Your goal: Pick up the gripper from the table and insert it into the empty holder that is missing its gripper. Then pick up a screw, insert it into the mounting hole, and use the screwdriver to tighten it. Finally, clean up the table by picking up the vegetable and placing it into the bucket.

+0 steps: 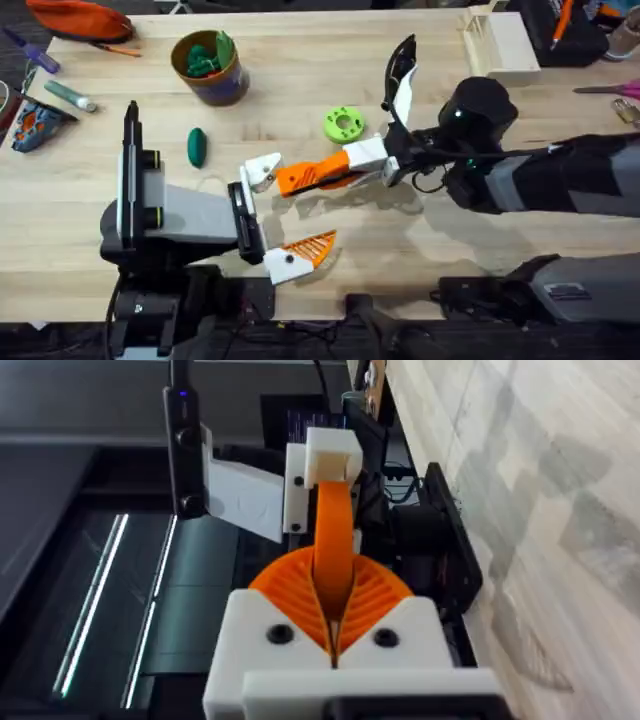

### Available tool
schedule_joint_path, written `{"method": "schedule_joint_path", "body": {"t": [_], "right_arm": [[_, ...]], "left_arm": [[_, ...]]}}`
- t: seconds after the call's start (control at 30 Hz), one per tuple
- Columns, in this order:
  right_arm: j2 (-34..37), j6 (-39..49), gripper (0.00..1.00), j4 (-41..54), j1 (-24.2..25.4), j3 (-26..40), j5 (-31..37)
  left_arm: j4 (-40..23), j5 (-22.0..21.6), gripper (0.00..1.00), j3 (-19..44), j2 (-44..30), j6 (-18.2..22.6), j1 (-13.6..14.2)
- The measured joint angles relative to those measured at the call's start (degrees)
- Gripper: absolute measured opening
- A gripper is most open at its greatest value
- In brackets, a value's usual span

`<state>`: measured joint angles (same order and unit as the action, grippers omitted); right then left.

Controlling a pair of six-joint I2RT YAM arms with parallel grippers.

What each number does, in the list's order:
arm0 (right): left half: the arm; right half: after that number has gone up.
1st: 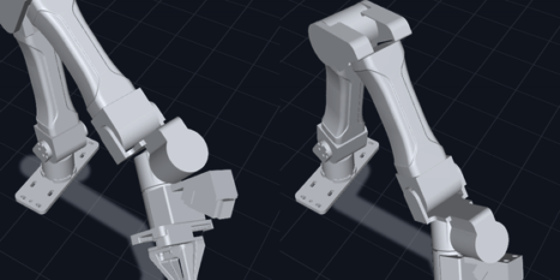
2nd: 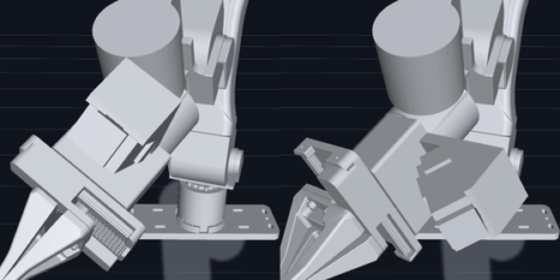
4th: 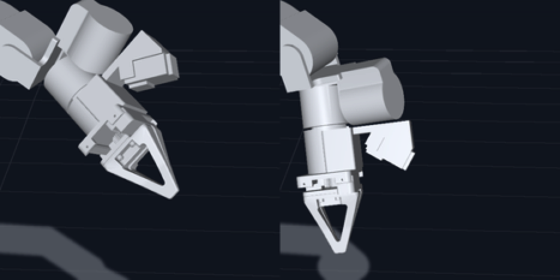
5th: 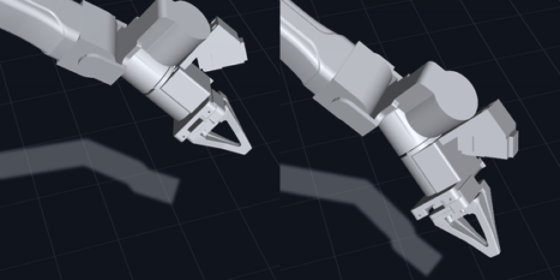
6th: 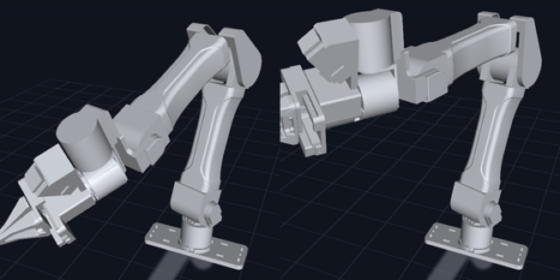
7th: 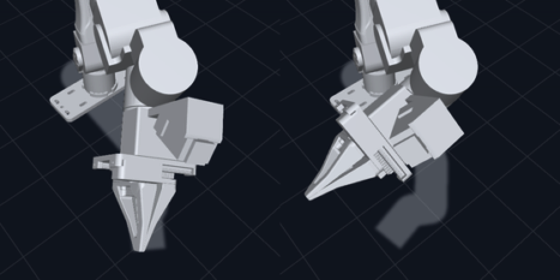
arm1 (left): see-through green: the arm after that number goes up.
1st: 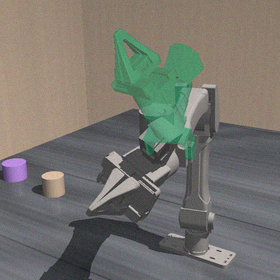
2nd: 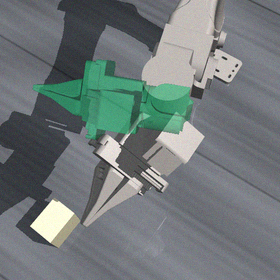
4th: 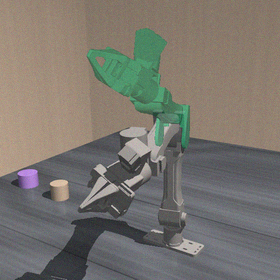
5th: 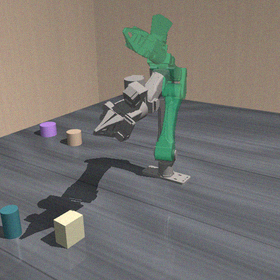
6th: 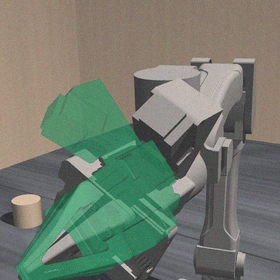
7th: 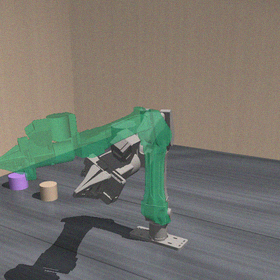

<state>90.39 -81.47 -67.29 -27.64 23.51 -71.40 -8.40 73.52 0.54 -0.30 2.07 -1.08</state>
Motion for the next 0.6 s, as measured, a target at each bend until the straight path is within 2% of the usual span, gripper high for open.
{"method": "schedule_joint_path", "body": {"t": [0.6], "right_arm": [[0.0, 0.07, 0.008, 3.02, 0.0, 1.0, -0.69]], "left_arm": [[0.0, 0.0, 0.986, 0.0, 0.0, 0.02, 0.0]]}}
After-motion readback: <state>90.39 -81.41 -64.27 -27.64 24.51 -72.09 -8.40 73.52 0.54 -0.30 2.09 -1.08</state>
